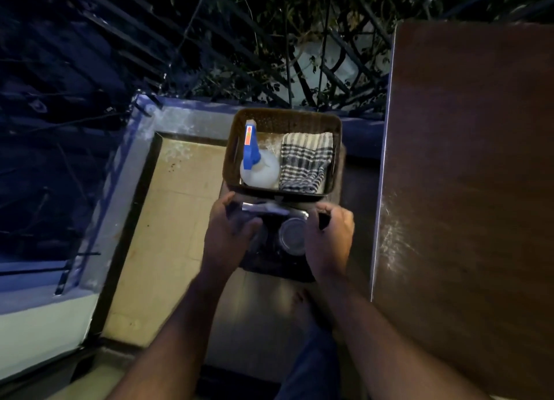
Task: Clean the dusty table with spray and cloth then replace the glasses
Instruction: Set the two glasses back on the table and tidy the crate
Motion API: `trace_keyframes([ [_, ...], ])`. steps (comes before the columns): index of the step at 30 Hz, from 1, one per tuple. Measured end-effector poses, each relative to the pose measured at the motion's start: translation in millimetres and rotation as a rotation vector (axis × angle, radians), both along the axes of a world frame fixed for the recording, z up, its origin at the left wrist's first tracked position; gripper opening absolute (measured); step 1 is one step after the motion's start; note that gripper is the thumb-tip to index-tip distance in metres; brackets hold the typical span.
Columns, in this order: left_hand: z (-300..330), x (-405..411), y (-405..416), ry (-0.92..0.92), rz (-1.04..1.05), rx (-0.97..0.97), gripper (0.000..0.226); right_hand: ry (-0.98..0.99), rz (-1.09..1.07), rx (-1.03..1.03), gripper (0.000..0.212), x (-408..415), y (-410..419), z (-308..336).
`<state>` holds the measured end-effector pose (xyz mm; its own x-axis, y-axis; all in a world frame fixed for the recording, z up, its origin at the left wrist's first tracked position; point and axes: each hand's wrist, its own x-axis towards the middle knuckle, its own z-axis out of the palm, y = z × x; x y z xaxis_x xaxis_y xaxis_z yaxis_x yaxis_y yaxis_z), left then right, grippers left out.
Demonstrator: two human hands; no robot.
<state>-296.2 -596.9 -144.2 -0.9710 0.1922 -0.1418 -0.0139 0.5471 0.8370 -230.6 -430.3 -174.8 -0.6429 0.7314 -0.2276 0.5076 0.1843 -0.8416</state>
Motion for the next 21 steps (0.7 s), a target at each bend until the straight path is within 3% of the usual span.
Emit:
trace_keyframes([
  [7,-31,31,-15,-0.124,0.120,0.010,0.094,-0.068,0.045,-0.152,0.084,28,-33,-16],
  [13,-49,31,-16,-0.204,0.229,-0.015,0.107,-0.064,0.077,-0.138,0.097,33,-40,-35],
  [17,-59,29,-15,-0.181,0.229,-0.007,0.097,-0.030,0.109,-0.133,0.105,29,-39,-47],
  [21,-61,26,-14,-0.165,0.226,-0.080,0.079,-0.031,0.105,-0.106,0.096,27,-36,-48],
])
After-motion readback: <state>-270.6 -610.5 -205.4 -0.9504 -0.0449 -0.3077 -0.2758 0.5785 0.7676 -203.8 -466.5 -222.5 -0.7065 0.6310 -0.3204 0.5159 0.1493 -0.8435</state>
